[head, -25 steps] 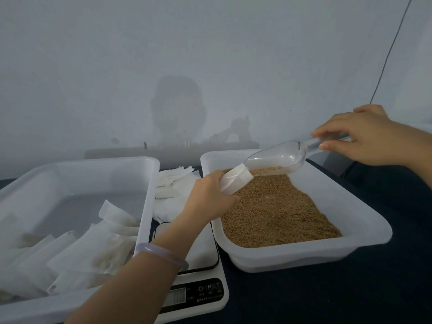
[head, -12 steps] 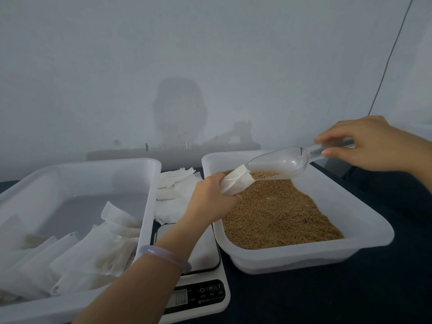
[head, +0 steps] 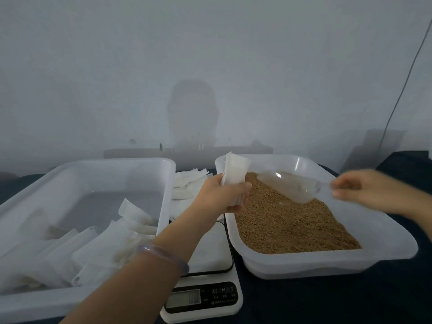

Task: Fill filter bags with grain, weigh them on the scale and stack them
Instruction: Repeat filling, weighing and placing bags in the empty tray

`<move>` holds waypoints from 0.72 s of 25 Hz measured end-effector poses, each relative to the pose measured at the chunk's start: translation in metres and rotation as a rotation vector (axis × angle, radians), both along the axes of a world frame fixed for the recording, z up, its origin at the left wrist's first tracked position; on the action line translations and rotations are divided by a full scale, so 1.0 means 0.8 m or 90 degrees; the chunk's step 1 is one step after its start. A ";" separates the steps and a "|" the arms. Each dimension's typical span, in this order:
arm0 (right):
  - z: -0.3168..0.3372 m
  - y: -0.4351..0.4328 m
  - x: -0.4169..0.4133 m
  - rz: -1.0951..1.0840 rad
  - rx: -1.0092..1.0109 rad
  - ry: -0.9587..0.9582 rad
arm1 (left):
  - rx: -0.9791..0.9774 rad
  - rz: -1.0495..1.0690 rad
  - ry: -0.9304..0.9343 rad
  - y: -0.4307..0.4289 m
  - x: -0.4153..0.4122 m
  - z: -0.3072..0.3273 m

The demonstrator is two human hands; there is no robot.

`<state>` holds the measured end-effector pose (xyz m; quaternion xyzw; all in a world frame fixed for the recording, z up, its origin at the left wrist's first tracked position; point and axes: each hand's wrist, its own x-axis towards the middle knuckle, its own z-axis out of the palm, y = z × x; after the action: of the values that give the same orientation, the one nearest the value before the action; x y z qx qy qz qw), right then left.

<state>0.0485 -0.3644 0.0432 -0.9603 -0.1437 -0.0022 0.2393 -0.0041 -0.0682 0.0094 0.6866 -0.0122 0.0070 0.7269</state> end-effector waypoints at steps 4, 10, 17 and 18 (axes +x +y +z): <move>-0.062 0.026 0.001 0.033 -0.180 0.103 | -0.036 -0.007 -0.045 0.022 -0.015 0.010; -0.049 0.107 -0.018 0.101 0.004 0.017 | 0.008 -0.036 -0.120 0.059 -0.035 0.013; -0.037 0.251 -0.053 0.271 0.488 0.103 | 0.238 -0.048 -0.090 0.080 -0.051 0.013; -0.039 0.258 -0.052 0.269 0.487 0.084 | 0.269 -0.038 -0.103 0.085 -0.052 0.011</move>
<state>0.0065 -0.1583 0.0121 -0.7500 -0.3104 0.0552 0.5815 -0.0454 -0.0005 0.0185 0.8200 -0.0921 0.0381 0.5636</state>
